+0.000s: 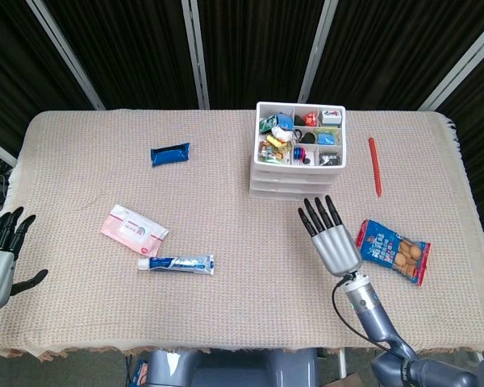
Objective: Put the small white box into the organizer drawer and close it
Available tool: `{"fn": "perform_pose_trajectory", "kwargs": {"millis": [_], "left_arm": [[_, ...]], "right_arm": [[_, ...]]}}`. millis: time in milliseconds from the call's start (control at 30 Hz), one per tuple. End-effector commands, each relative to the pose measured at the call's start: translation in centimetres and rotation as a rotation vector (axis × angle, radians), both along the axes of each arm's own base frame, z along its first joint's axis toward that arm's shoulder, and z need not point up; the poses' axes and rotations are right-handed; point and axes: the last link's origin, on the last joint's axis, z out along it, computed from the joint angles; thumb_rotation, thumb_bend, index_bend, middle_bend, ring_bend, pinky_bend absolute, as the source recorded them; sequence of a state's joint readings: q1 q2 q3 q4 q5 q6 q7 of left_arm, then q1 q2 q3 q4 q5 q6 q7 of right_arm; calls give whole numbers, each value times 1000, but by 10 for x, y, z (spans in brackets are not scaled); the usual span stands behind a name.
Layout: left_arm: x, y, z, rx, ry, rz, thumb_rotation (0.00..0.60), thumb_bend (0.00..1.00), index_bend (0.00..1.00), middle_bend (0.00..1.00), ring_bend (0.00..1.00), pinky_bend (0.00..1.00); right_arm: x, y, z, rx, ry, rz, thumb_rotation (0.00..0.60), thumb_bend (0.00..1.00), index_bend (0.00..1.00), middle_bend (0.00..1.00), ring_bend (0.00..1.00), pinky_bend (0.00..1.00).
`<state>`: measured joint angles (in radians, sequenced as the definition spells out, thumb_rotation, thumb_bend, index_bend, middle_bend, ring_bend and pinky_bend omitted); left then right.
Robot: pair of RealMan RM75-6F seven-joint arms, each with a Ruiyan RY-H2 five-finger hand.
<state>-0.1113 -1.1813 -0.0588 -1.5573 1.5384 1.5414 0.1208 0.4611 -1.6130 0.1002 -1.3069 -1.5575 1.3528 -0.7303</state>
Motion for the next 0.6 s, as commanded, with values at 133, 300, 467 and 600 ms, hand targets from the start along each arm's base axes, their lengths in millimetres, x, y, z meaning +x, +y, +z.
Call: {"fn": "perform_pose_trajectory", "kwargs": {"millis": [133,300,467,600], "left_arm": [[-1,-1,-1,-16,27,2,600,145,80,0,0,0],[-1,-1,-1,-22,46,-4,600,138,73,0,0,0],[-1,-1,-1,-32,77,-20,600,135,63,0,0,0],[-1,-1,-2,-38,84,-27,600,137,60,0,0,0]], "right_arm": [[-26,41,64,34,-293,-161,600,116,59,0,0,0],[-47,70,90,59,-386,-227,600,98,42,0,0,0],[-70,89,100,76,-393,-300,600,88,27,0,0,0],[-69,89,102,78,-419,-291,600,88,25,0,0,0]]}}
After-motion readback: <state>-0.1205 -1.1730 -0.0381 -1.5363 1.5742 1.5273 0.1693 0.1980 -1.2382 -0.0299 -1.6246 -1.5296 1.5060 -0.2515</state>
